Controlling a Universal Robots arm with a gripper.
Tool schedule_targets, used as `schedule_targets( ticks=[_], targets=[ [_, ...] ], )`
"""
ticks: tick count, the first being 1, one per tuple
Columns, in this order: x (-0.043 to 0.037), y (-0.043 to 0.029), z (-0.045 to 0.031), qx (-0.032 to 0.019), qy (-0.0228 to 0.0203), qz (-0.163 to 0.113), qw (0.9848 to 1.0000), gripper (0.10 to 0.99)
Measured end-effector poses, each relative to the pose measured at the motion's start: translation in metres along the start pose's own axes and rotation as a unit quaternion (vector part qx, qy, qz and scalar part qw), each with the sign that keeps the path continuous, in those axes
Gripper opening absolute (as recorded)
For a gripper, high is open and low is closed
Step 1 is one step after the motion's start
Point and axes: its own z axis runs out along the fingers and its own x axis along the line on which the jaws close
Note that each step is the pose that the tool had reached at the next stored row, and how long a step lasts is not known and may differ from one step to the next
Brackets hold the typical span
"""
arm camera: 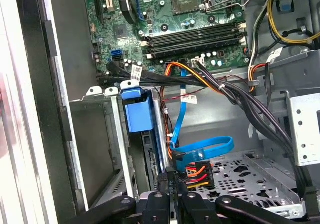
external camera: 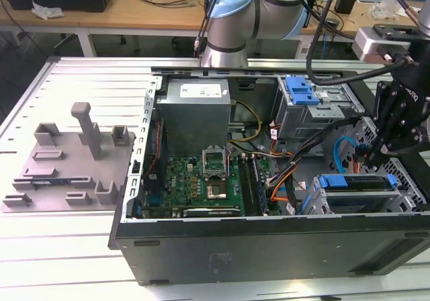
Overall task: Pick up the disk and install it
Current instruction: 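Insert the first disk wire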
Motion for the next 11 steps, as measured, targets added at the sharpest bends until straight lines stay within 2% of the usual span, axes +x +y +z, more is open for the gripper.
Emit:
schedule_targets(
  ticks=[2, 3, 7, 11],
  targets=[
    [0.0001, 0.0000, 0.0000, 0.0000, 0.0000, 0.000, 1.0000, 0.161],
    [0.0006, -0.0001, 0.0000, -0.0002, -0.0013, 0.000, 1.0000, 0.161],
    [0.0043, -0.0007, 0.0004, -0.0018, -0.0098, 0.000, 1.0000, 0.161],
    [0.0123, -0.0022, 0.0011, -0.0037, -0.0210, -0.001, 0.9998, 0.161]
  ],
)
